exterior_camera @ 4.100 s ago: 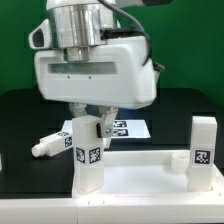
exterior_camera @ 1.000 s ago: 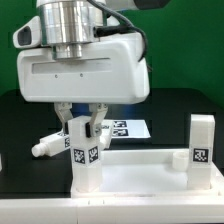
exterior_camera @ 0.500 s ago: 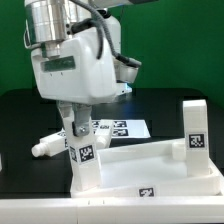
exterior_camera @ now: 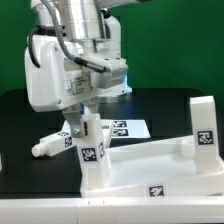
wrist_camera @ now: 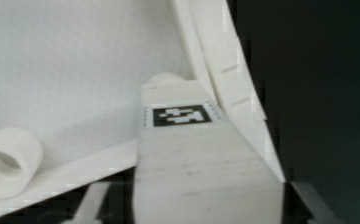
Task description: Assemble desk
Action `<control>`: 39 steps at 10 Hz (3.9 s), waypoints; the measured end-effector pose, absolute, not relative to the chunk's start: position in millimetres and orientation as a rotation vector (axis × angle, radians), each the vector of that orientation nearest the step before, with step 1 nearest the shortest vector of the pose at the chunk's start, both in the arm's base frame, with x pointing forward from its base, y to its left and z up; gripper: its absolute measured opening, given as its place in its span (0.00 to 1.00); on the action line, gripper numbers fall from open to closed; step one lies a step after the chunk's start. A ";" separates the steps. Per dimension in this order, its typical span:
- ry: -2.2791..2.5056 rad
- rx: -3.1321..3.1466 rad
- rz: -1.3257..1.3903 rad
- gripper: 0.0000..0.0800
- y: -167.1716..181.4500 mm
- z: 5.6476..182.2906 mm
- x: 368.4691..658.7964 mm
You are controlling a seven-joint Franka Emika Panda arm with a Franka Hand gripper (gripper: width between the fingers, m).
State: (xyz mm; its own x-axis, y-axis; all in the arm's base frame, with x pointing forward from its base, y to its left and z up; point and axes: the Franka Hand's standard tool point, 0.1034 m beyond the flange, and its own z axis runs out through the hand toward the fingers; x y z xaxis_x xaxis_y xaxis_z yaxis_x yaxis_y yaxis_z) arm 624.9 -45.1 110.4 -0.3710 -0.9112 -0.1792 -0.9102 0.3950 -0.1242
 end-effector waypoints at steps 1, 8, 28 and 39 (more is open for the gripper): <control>2.468 -1.566 0.016 0.38 -40.1 109.8 623.8; 2.442 -1.625 0.028 0.78 -43.5 110.2 620.4; 2.165 -1.922 0.018 0.81 35.6 103.3 541.3; 2.304 -1.890 0.202 0.81 79.0 23.8 490.1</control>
Offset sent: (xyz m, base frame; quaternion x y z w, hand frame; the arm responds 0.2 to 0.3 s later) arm 0.0000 0.0000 0.0000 0.0000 0.0000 0.0650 0.9979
